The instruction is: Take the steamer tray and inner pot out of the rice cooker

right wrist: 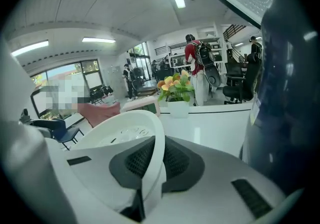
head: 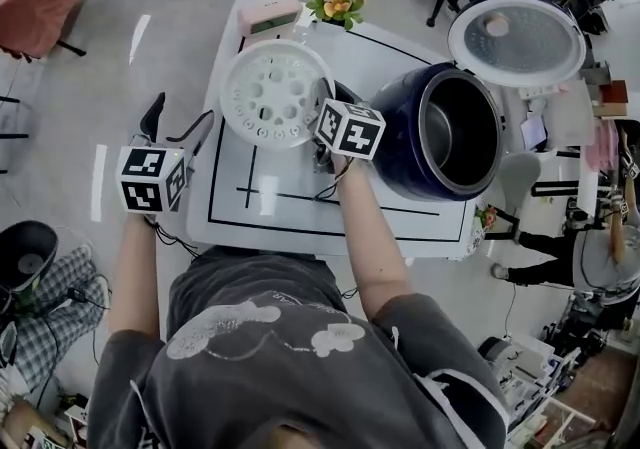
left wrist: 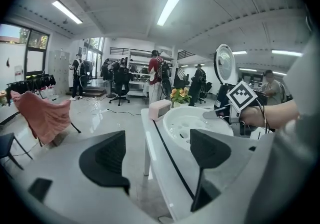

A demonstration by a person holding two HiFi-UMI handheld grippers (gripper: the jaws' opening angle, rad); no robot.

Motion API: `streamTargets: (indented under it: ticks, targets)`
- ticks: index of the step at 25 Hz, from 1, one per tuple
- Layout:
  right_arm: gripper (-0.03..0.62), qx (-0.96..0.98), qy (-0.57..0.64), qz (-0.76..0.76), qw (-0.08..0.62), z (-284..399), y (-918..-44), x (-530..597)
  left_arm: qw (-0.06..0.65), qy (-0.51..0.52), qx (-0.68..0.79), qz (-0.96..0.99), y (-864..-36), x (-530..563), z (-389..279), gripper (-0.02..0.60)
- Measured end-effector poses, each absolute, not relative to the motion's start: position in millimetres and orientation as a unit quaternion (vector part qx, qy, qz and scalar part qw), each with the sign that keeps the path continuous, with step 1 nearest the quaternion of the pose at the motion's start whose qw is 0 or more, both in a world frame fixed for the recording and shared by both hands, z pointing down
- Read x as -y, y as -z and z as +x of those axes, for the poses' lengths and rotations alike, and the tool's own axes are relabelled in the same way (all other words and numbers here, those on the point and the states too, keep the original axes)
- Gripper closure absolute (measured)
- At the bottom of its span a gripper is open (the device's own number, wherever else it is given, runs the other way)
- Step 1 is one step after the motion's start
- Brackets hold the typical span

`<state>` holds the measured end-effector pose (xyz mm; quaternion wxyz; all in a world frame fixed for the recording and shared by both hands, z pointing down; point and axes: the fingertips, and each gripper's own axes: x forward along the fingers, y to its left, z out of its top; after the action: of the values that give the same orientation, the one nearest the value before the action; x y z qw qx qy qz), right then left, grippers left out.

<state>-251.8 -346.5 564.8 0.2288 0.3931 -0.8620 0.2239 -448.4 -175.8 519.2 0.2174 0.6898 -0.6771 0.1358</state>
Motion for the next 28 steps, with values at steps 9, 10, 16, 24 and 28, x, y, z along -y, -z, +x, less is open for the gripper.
streamTargets:
  ticks: [9,10,16,24,28]
  targets:
    - [0.546,0.853,-0.222,0.406,0.243,-247,-592,353,0.228,-0.140,0.660,0.702,-528,181,-441,0.184]
    - [0.546,0.852,-0.223,0.406,0.245,-247,-595,354,0.229,-0.140,0.660,0.702,-528,182,-441,0.184]
    - [0.545,0.850,-0.207,0.405,0.265,-250,-604,355,0.233,-0.142,0.655,0.704,-531,182,-441,0.184]
    - [0.388,0.848,-0.215,0.399,0.273,-249,-609,347,0.232,-0.138,0.653,0.708,-528,182,-440,0.184]
    - [0.338,0.857,-0.193,0.410,0.244,-245,-581,341,0.224,-0.130,0.650,0.714,-519,184,-436,0.184]
